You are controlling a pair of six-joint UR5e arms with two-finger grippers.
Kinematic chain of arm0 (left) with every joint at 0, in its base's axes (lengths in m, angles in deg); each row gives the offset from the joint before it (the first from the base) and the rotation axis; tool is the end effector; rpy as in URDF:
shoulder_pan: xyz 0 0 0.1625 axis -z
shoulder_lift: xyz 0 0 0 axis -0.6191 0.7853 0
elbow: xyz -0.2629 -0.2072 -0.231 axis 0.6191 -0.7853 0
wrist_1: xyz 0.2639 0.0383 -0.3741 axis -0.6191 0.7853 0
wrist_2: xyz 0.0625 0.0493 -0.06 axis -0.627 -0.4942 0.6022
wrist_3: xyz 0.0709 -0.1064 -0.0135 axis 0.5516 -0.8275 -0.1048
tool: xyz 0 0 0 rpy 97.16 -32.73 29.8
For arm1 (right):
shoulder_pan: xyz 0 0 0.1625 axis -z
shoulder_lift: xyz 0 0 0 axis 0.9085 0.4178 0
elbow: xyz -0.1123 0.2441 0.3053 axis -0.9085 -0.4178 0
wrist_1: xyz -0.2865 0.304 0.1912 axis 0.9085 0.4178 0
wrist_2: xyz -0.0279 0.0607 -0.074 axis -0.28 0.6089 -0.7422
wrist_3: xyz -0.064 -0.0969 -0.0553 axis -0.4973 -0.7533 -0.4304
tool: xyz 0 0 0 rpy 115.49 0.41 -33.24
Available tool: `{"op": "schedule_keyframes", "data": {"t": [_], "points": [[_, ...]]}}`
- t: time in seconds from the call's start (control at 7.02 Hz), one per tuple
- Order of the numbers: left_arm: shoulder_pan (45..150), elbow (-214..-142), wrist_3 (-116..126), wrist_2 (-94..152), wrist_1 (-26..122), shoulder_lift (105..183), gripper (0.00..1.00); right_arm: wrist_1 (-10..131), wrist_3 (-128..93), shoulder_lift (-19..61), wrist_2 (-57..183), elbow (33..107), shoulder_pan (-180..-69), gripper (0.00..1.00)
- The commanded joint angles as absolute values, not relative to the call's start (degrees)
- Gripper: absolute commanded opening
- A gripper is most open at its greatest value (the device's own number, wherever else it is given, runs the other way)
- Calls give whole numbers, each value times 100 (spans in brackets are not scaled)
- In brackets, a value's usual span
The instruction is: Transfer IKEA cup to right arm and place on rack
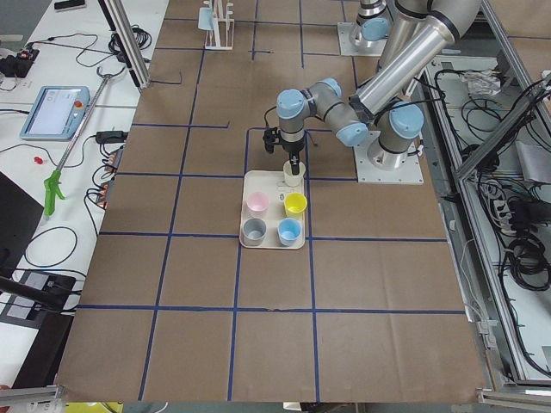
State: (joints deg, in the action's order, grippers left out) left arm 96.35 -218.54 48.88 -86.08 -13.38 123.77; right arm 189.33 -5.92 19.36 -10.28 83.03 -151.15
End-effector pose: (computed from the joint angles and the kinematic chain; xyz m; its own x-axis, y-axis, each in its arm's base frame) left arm 0.1124 -0.4172 0.1450 -0.9990 -0.0455 -0.0046 -0.0458 0.9916 0.1212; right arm 0.1704 -0.6310 0.3460 -0.7074 -0.3994 -0.5831 0.3987 0.4558 -0.7958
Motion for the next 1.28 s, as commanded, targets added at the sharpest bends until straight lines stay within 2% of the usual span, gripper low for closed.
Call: {"op": "schedule_keyframes", "data": {"t": [0.0,0.28,0.57,0.85,1.14], "points": [[9626,-21814,4907,-8615,-1335,12382,0,18594,-119,1929,-1024,8312,-15213,100],[9634,-21482,4950,-9190,-1222,12294,0,18470,1680,1920,-1076,8321,-15441,100],[9713,-20833,4977,-9186,-478,12189,0,18540,3722,1868,-1216,8469,-15600,100],[10194,-19675,4811,-8627,567,12215,0,18549,4467,1885,-1619,8951,-15880,100],[10364,-18653,5080,-8292,730,12590,0,18549,4469,1911,-1674,9111,-15926,100]]}}
